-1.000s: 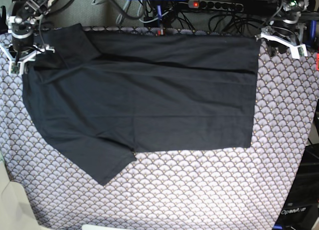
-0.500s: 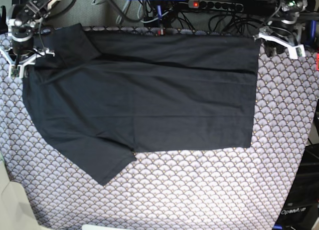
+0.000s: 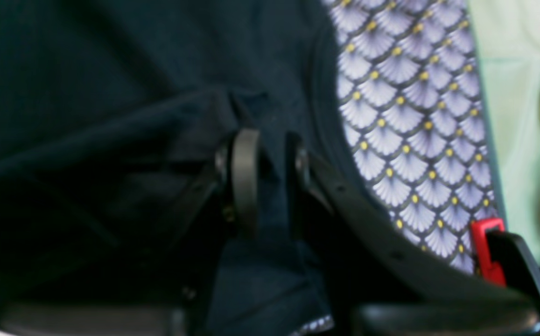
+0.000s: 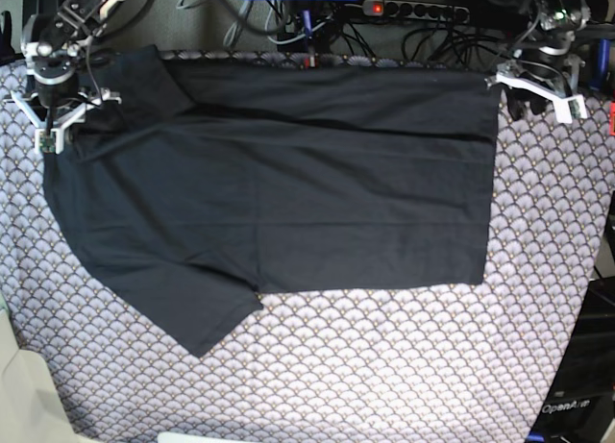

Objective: Fold the T-shirt properly
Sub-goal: 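Grasp the shirt near the shoulder seam with the right gripper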

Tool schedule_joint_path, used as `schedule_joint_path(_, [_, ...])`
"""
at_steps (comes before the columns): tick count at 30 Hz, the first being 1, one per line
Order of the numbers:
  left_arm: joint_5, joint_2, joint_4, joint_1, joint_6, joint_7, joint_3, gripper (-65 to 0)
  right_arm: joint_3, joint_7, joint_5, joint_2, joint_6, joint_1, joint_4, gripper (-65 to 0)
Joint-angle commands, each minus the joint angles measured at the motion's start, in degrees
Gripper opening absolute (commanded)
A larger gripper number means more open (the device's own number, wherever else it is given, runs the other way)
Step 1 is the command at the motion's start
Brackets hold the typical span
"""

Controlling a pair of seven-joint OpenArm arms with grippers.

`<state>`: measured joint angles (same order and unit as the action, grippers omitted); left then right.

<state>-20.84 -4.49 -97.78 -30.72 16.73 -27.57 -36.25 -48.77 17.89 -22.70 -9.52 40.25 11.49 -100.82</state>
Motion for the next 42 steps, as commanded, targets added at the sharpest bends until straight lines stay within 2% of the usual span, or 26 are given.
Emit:
schedule_joint_path(1, [-0.2,0.0,-1.0,-0.4,0.2,1.0,-0.3,-41.4,-0.1,-0.8,0.8,0.5,-0.2,0.1,-0.9,-52.8])
schedule_joint_path(7, [-0.2,0.1,-1.0,0.4,0.2,1.0,-0.3,-41.4,0.0,-0.8,0.9,0.5,-0.2,0.1,-0.9,-52.8])
schedule_joint_path(15, [-0.1,0.1,-1.0,3.2,0.5,-5.0,-0.6,-41.4,0.0,-0.8,0.9,0.5,-0.2,0.1,-0.9,-52.8])
schedule_joint_path(24, [-0.1,0.1,-1.0,3.2,0.4,-4.9,-0.5,-41.4,0.0,-0.8,0.6,0.5,-0.2,-0.4,-0.8,-52.7])
schedule_joint_path(32, [-0.2,0.1,-1.5,3.2,0.4,-4.9,-0.6,-41.4,-0.3,-0.7,-0.1,0.5,-0.2,-1.2,4.3,-52.7])
schedule_joint_path(34, [-0.2,0.0,-1.5,3.2,0.4,-4.9,-0.6,-41.4,-0.3,-0.7,-2.3,0.5,-0.2,-1.2,4.7,-50.8])
schedule_joint_path(42, [-0.2,-0.2,-1.5,3.2,0.5,-4.9,-0.5,-41.4,-0.4,-1.1,-2.9,0.5,-0.2,-1.3,3.8,-32.5])
